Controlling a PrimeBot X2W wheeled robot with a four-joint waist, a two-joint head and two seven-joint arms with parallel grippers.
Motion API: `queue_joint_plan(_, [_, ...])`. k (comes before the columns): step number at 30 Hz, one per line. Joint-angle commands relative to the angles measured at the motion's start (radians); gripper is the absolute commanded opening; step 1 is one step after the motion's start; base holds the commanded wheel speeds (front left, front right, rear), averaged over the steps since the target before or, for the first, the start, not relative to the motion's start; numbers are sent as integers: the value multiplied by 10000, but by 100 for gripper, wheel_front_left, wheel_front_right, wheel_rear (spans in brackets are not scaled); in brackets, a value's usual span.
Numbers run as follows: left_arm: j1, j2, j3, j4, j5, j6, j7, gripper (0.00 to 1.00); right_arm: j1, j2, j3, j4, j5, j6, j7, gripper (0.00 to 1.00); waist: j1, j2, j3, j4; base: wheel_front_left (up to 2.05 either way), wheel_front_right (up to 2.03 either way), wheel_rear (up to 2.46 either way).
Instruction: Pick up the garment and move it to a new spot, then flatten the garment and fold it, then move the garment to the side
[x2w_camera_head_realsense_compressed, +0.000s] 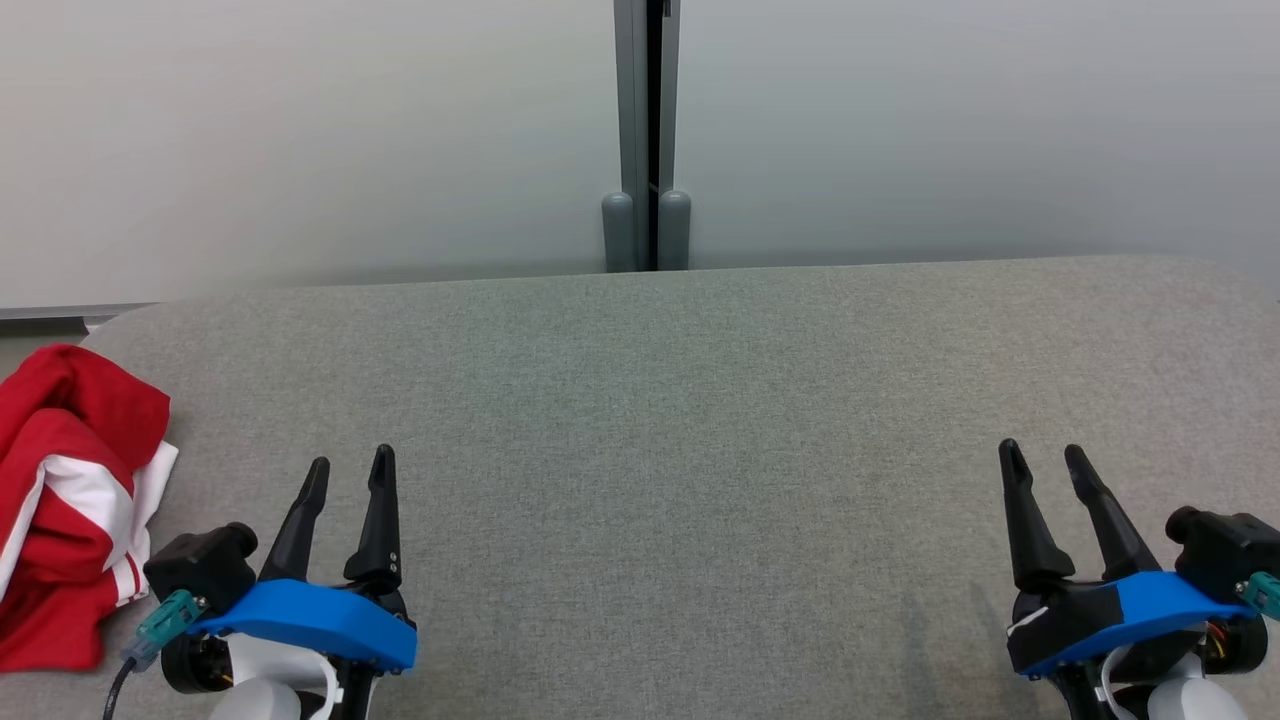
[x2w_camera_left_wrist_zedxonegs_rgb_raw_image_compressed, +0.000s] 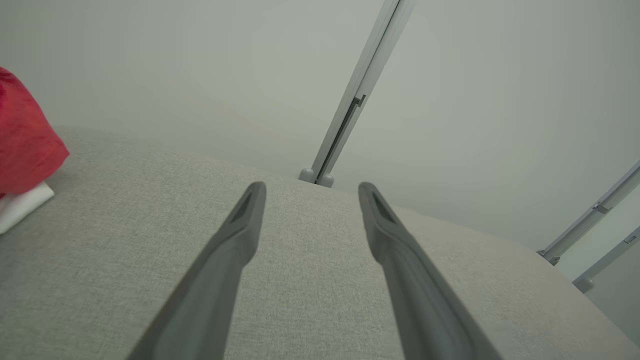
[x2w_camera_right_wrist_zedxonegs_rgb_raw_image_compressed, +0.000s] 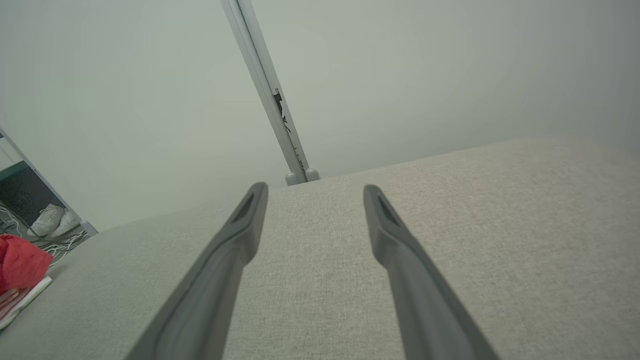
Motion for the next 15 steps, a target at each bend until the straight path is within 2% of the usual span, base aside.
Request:
queue_joint_plan(1, [-201, 77, -60, 13, 298, 38, -123, 100, 102, 33, -35, -131, -362, 22, -90, 100, 0, -1, 3, 5, 0, 0, 0])
queue_joint_plan(15, [-175, 142, -273, 342, 1299, 37, -416, 100, 429, 189, -19, -265, -1448, 24, -218, 100, 0, -1, -27, 15, 0, 0, 0])
